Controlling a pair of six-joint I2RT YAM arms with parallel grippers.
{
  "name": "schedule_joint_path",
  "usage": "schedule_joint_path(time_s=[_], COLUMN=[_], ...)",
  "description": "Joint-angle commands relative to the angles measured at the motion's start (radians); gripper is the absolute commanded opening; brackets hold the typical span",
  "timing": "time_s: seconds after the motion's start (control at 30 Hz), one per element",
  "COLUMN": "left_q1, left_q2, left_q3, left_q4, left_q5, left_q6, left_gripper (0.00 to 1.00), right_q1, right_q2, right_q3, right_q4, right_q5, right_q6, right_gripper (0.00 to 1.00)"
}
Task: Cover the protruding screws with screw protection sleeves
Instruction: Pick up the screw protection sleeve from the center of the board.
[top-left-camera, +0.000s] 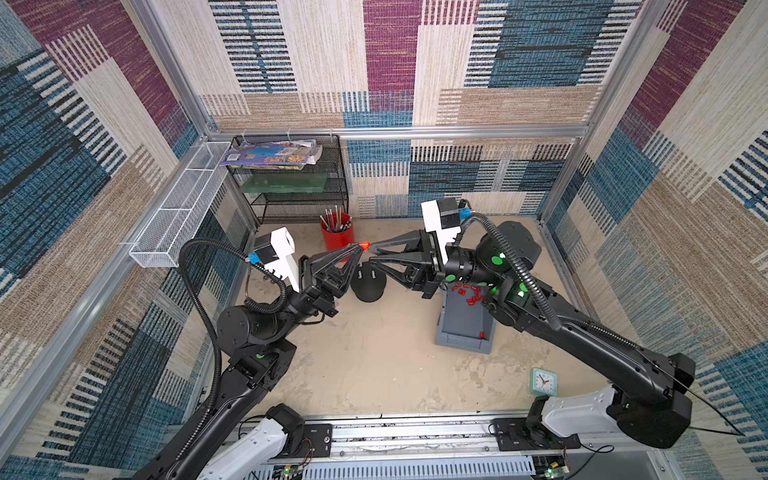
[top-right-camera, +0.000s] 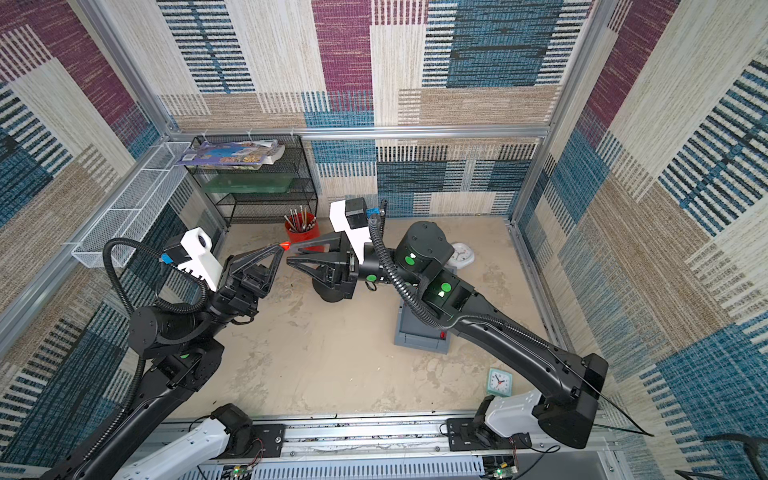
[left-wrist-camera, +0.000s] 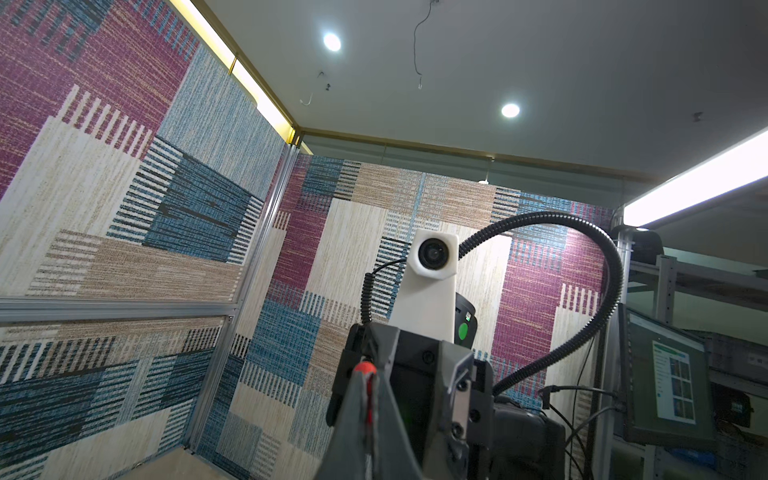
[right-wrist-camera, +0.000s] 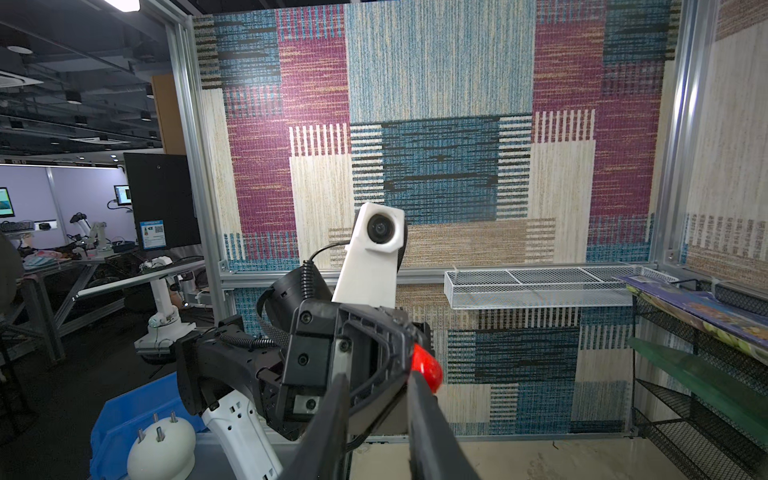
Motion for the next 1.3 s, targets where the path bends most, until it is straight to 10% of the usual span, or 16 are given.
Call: schedule_joint_path(time_s=[0.0,1.27], left_q1=[0.001,0.001], left_q2=[-0.007,-0.068], left_q3=[-0.009,-0.065], left_q4=[0.043,0.035], left_q5=[0.024,0.055], left_q6=[-0.003,-0.006], left_gripper=[0.0,0.0], right_q1=[0.005,-0.003], right_q2=[0.003,0.052], right_q3=[0.008,0.085], right_q4=[0.003,-0.075], right_q5=[0.021,-0.094], right_q6=[-0.018,-0.023], right_gripper=[0.28,0.27])
